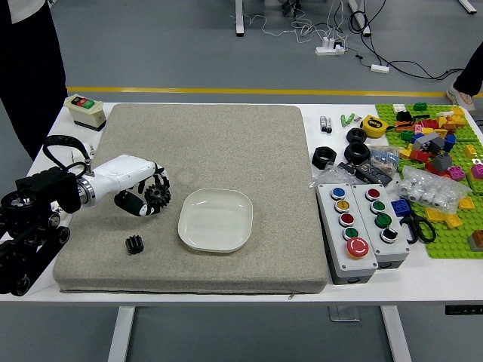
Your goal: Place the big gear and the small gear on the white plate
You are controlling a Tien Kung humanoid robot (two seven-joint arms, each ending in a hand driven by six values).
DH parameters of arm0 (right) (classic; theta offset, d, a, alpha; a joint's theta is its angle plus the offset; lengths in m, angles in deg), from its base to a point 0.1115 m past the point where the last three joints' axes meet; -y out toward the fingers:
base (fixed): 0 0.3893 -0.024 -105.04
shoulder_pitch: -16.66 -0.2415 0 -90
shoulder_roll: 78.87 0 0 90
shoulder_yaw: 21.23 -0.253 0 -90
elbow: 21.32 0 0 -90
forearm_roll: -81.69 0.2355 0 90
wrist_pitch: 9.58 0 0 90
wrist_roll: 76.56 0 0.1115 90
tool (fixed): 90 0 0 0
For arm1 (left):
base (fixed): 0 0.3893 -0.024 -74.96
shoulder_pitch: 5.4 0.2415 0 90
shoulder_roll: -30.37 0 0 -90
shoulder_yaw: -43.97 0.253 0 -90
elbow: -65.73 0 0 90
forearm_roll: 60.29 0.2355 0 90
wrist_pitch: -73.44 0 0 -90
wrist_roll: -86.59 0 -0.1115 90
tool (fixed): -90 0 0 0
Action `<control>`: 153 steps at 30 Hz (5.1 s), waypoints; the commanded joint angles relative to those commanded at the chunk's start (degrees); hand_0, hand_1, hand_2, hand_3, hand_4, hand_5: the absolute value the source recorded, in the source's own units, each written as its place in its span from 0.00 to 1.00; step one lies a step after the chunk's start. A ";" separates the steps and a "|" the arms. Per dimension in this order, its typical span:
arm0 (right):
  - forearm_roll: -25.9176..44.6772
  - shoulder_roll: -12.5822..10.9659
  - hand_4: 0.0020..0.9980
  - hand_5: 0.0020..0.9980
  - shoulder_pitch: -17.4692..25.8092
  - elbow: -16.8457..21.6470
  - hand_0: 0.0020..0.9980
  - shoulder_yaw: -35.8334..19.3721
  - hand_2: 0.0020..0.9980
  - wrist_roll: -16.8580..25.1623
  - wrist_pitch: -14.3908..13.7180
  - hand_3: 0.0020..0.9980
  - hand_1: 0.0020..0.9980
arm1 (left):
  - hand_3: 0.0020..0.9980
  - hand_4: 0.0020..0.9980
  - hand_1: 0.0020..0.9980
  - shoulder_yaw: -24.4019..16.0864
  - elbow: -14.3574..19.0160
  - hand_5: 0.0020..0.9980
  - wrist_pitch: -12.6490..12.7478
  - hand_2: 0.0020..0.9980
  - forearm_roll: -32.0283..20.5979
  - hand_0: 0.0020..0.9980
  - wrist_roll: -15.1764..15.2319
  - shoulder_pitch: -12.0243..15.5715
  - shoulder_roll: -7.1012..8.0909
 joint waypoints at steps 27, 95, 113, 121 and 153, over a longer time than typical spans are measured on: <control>0.40 -0.19 0.87 0.69 -0.21 0.08 0.73 0.44 0.81 0.15 -0.17 0.69 0.76 | 0.57 0.83 0.50 12.62 5.67 0.17 0.30 0.54 0.00 0.31 -1.05 -4.04 -4.87; -0.43 0.20 0.86 0.68 0.78 -0.21 0.72 -0.25 0.80 0.40 -1.00 0.68 0.75 | 0.54 0.57 0.45 -15.46 22.04 0.08 -12.63 0.50 0.00 0.31 -6.62 22.97 1.20; -0.47 0.25 0.86 0.68 0.74 -0.20 0.72 -0.44 0.80 0.40 -1.03 0.68 0.75 | 0.52 0.40 0.44 -16.02 23.21 0.00 -15.18 0.48 0.00 0.30 -6.19 22.81 1.76; -0.46 0.18 0.86 0.68 0.66 -0.20 0.72 -0.48 0.80 0.43 -1.04 0.67 0.75 | 0.52 0.37 0.44 -16.10 23.04 0.00 -13.85 0.48 0.00 0.30 -5.91 22.19 2.02; -0.70 -0.01 0.86 0.68 0.36 -0.23 0.72 -0.76 0.80 0.50 -1.09 0.67 0.75 | 0.73 0.85 0.65 -11.90 27.63 0.01 -8.76 0.68 0.00 0.43 1.40 23.12 8.49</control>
